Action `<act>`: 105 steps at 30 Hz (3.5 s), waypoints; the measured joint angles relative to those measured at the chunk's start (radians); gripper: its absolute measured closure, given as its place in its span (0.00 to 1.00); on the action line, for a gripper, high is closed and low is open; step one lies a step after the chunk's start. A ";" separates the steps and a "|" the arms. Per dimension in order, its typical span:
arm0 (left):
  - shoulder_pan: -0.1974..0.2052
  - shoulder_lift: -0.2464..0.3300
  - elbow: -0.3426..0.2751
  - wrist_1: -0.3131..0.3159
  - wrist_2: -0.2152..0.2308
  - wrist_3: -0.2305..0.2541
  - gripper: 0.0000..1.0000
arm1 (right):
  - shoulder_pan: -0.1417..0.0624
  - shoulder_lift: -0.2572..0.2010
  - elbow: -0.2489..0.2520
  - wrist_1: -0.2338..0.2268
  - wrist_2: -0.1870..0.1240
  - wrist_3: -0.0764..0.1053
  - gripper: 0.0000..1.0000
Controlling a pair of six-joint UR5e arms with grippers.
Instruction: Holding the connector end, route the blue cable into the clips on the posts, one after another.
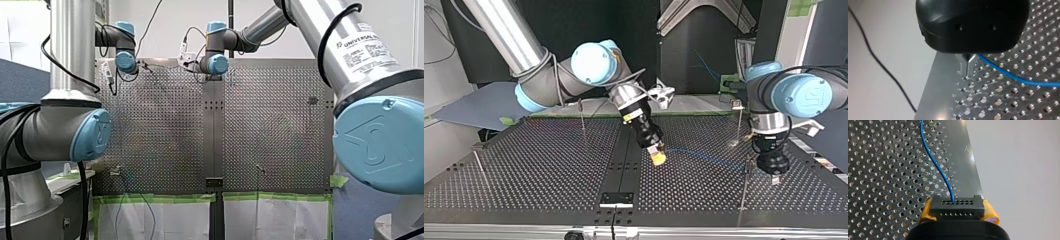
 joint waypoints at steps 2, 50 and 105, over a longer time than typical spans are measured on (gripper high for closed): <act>0.007 -0.001 0.000 0.005 0.009 -0.009 1.00 | -0.005 0.001 0.000 -0.001 -0.002 0.000 1.00; 0.088 -0.132 0.049 0.140 0.203 -0.291 1.00 | -0.080 0.143 -0.189 0.012 -0.036 0.012 1.00; 0.062 -0.012 -0.079 -0.209 0.210 -0.361 0.00 | -0.085 0.144 -0.191 0.068 -0.035 0.001 1.00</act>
